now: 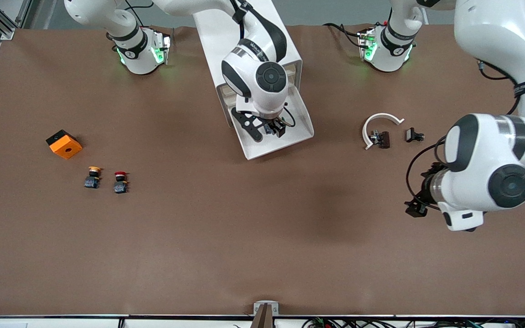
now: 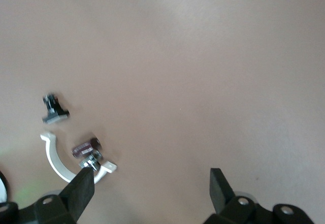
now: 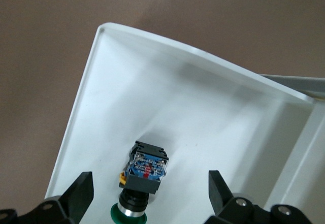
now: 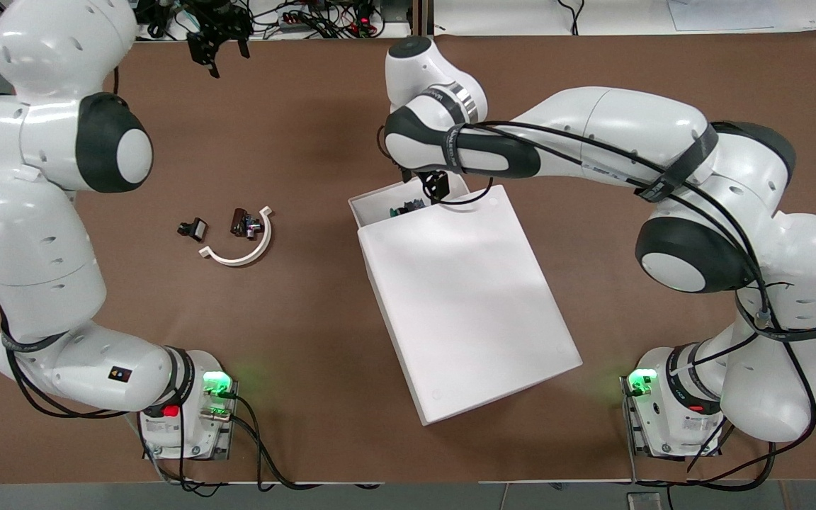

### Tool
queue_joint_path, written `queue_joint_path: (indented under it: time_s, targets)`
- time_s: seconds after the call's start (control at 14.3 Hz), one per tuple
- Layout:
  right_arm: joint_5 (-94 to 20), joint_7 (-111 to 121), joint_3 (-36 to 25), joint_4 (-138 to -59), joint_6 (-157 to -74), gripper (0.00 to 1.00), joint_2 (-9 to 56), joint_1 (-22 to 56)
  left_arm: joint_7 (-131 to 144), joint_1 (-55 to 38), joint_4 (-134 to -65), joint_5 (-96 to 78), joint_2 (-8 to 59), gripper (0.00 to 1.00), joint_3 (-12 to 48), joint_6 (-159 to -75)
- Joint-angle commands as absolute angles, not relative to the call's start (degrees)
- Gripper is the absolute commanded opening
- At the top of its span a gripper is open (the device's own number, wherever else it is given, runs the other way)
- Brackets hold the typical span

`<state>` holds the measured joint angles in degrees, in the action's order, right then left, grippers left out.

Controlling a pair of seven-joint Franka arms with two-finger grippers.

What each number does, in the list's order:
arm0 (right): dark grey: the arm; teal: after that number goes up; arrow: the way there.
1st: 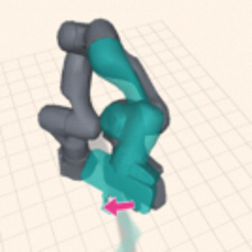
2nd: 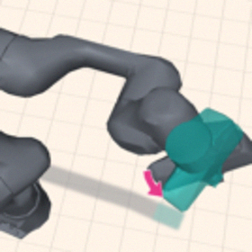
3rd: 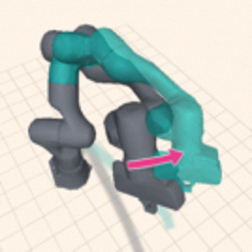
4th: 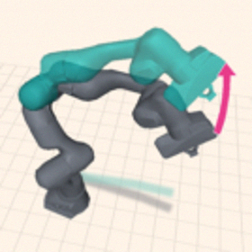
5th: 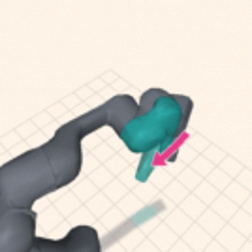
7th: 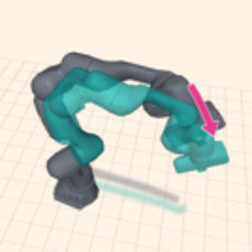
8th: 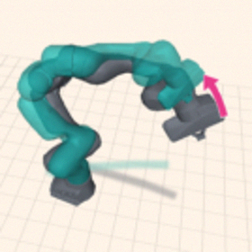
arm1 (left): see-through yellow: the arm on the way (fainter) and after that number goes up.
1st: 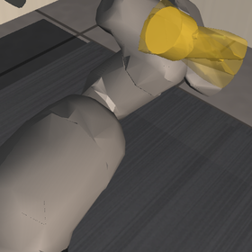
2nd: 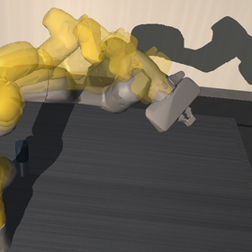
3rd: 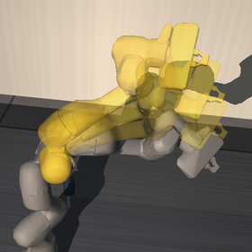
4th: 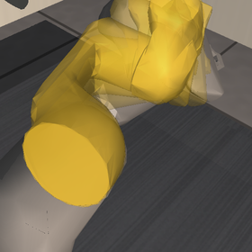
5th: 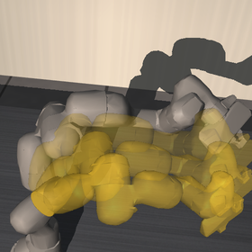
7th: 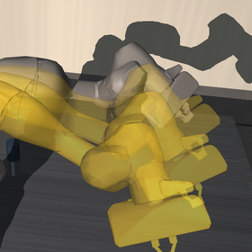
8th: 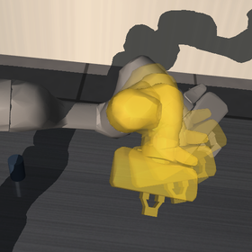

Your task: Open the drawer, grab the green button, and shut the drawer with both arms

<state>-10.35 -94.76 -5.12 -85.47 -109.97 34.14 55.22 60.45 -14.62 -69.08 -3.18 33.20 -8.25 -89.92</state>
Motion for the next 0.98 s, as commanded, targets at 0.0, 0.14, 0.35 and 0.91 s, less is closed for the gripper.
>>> queue_joint_path:
  time_s: [0.0,0.14,0.35,0.91]
  targets:
    - [-11.34,-93.16,-5.71,-84.9,-110.39,1.0,35.51,55.9,53.02,-14.33,-71.54,-2.11,29.72,1.0,-8.26,-90.09]
    - [-11.43,-93.25,-5.71,-84.99,-110.39,1.0,36.03,55.9,49.94,-14.33,-71.63,-2.11,28.31,1.0,-8.17,-90.26]
    - [-14.84,-93.25,-5.71,-84.99,-111.44,1.0,36.3,55.46,42.38,-14.41,-75.56,-2.11,24.54,1.0,-8.0,-92.97]
    - [-15.21,-93.51,-5.71,-85.43,-111.97,1.0,36.91,54.15,25.06,-14.33,-104.65,-0.35,6.52,1.0,-8.0,-111.52]
